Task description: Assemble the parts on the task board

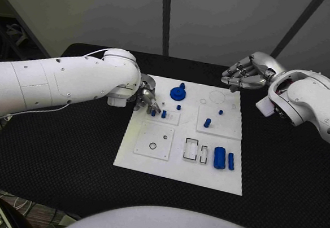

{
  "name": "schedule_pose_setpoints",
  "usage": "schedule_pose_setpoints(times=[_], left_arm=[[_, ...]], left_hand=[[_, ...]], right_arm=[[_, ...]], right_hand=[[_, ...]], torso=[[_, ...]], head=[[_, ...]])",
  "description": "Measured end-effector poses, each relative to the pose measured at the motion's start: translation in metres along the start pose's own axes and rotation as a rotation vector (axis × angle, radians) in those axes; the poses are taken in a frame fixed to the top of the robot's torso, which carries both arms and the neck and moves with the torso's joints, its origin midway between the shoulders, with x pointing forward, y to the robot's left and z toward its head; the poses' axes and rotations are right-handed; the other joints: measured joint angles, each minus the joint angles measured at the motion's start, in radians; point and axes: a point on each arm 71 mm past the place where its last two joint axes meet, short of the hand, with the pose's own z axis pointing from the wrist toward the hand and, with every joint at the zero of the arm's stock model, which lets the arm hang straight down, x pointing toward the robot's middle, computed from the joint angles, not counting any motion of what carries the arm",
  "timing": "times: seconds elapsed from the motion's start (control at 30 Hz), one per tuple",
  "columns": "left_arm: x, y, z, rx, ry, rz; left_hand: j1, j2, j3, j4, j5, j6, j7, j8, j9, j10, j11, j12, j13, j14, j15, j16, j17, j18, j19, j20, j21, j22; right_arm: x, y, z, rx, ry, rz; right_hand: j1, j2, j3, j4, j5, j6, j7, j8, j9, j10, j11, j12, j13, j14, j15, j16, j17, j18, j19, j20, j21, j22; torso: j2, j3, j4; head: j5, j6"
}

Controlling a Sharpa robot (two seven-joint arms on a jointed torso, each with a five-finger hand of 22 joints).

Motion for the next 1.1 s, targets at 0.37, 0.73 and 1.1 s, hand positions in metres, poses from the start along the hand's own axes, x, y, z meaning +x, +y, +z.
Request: schedule_pose_setpoints(times=[0.37,0.73,1.1], left_arm=[[-0.021,0.001,-0.010,0.020,-0.098,-0.075],[-0.026,0.009,-0.012,0.014,-0.133,-0.125],[-0.017,0.017,-0.022,0.030,-0.114,-0.145]], left_hand=[[-0.013,-0.005,-0.050,0.019,0.000,-0.028,0.017,-0.015,0.001,-0.043,0.014,-0.055,-0.073,0.000,0.000,0.000,-0.001,0.000,0.000,0.000,-0.024,0.000],[0.006,0.008,-0.076,0.009,0.000,-0.050,0.024,-0.041,-0.009,-0.070,0.019,-0.089,-0.118,0.000,0.000,0.000,-0.002,0.000,0.000,0.000,-0.054,0.000],[0.049,0.022,-0.080,0.000,0.000,-0.050,0.024,-0.054,-0.023,-0.071,0.018,-0.089,-0.120,0.000,0.000,0.000,-0.002,0.000,0.000,0.000,-0.054,0.000]], right_arm=[[0.000,0.000,0.000,0.000,0.000,0.000],[0.000,-0.001,0.000,0.001,-0.001,0.001],[-0.001,-0.001,-0.001,0.002,-0.001,0.001]], right_hand=[[0.000,0.000,0.000,0.000,0.000,0.000,0.000,0.000,0.000,0.000,0.000,0.000,0.000,0.000,0.000,0.000,0.000,0.000,0.000,0.000,0.000,0.000],[0.000,0.000,0.003,0.003,0.000,-0.003,-0.003,0.000,0.000,-0.004,0.004,0.000,0.002,0.000,0.000,0.000,0.002,0.000,0.000,0.000,0.000,-0.002],[0.000,0.000,0.003,0.003,0.000,-0.003,-0.003,0.000,0.000,-0.004,0.004,0.000,0.002,0.000,0.000,0.000,0.002,0.000,0.000,0.000,-0.004,-0.002]], torso=[[0.000,0.0001,0.0000],[0.000,0.0008,0.0000],[0.000,0.0009,0.0000]], head=[[0.000,0.000],[-0.001,0.000],[-0.001,0.000]])
